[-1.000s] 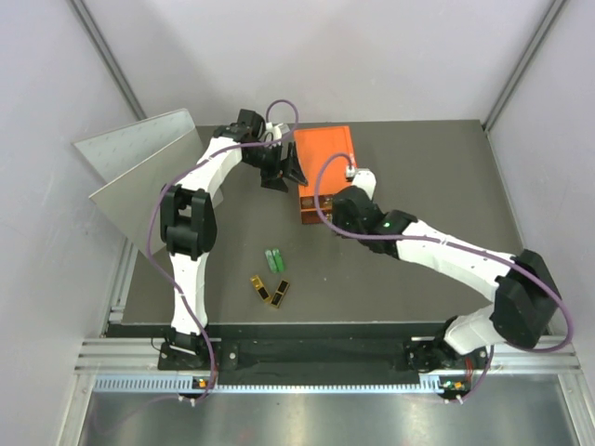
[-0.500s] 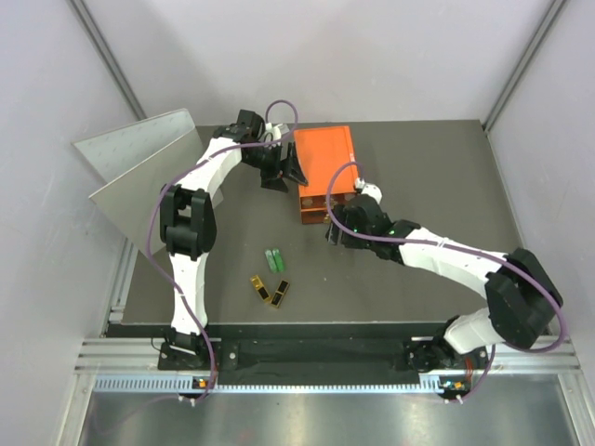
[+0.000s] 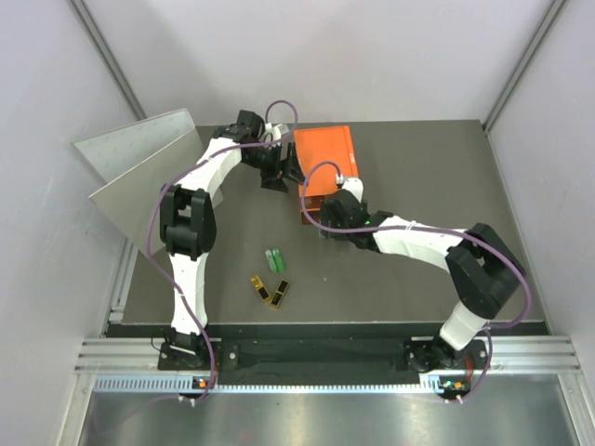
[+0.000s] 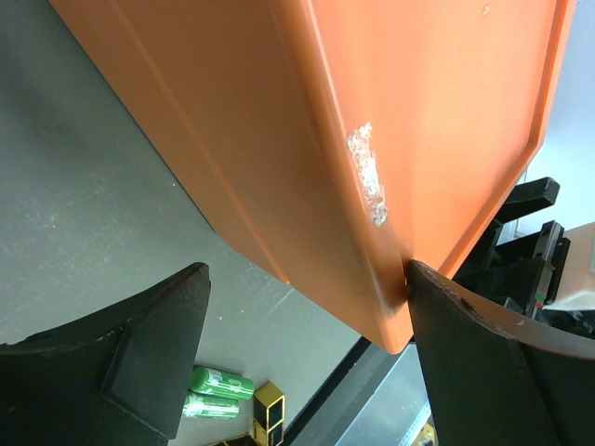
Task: Organize the makeup
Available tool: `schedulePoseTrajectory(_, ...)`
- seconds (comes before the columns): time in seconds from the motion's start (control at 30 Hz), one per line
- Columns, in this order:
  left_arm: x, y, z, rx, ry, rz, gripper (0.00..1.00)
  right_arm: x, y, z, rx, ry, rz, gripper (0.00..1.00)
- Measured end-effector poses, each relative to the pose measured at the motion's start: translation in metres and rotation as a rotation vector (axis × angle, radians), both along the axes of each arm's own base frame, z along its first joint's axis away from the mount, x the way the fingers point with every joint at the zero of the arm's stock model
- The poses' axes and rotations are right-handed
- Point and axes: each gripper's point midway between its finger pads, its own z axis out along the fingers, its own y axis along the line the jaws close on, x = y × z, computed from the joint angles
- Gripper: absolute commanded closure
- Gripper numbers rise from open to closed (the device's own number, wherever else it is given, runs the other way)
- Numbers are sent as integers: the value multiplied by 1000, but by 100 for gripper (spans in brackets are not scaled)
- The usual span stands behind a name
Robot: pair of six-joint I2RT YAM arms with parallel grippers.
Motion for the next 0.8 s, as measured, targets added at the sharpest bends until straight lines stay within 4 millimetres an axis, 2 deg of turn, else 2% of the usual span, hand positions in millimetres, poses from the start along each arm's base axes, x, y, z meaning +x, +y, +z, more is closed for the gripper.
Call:
schedulePoseTrajectory(0.3,-2,-2,-2,-28,11,-11,11,30,20,9,-78,-99,46,27)
schedulePoseTrajectory(0.57,-1,-6,-3,-55,38,-29,11,43,22,-2,-131,-137,51,31)
schedulePoseTrajectory(0.7,-2,-7,-4,-70,57,-34,11,47,20,-5,-143,-153,41,43)
schedulePoseTrajectory(0.77,-2,-7,-4,-72,61,-36,11,48,18,-6,-153,-161,34,56)
schedulePoseTrajectory(0.8,-2,-7,-4,-73,63,-36,11,48,17,-7,-162,-162,30,67)
